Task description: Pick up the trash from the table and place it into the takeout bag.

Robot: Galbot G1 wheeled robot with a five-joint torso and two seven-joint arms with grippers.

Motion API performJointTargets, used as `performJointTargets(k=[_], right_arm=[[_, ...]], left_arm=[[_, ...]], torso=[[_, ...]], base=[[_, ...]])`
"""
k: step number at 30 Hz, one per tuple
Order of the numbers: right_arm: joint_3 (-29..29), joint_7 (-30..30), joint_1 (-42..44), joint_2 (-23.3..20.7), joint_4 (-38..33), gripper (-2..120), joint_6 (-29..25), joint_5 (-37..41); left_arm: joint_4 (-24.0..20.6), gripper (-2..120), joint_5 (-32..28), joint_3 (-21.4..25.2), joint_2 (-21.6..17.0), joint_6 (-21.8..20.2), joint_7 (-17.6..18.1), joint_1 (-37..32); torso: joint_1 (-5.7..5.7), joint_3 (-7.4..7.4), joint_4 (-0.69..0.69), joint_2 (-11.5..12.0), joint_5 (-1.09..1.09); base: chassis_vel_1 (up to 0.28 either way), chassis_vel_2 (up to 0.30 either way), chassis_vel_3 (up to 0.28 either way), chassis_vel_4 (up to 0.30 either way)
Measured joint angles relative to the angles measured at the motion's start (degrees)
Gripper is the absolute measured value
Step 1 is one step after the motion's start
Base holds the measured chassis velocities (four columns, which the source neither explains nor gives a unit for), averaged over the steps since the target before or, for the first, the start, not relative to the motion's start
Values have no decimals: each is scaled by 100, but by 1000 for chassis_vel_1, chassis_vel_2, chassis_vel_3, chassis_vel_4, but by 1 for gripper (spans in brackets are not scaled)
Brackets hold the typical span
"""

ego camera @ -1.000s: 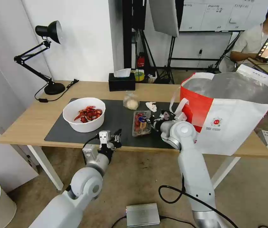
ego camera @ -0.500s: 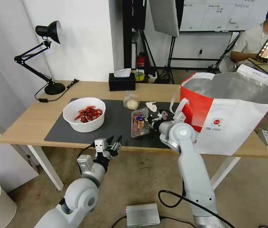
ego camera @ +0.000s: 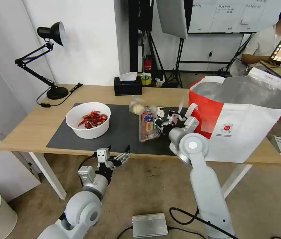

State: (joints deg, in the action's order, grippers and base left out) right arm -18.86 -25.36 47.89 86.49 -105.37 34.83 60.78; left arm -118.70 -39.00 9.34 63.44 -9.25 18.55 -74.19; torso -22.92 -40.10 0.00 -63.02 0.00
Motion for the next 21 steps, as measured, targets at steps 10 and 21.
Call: performJointTargets(k=[10, 21], right_arm=[[126, 1078, 222, -170, -339, 1, -659, -1152], [189, 1640, 381, -347, -693, 1, -1755, -2209]], left_arm=[[15, 100, 4, 34, 24, 10, -1, -23], [18, 100, 57, 64, 56, 30, 11, -114]], torso=[[0, 0, 0, 0, 0], [0, 0, 0, 0, 0]], base=[[0, 0, 0, 0], [0, 0, 0, 0]])
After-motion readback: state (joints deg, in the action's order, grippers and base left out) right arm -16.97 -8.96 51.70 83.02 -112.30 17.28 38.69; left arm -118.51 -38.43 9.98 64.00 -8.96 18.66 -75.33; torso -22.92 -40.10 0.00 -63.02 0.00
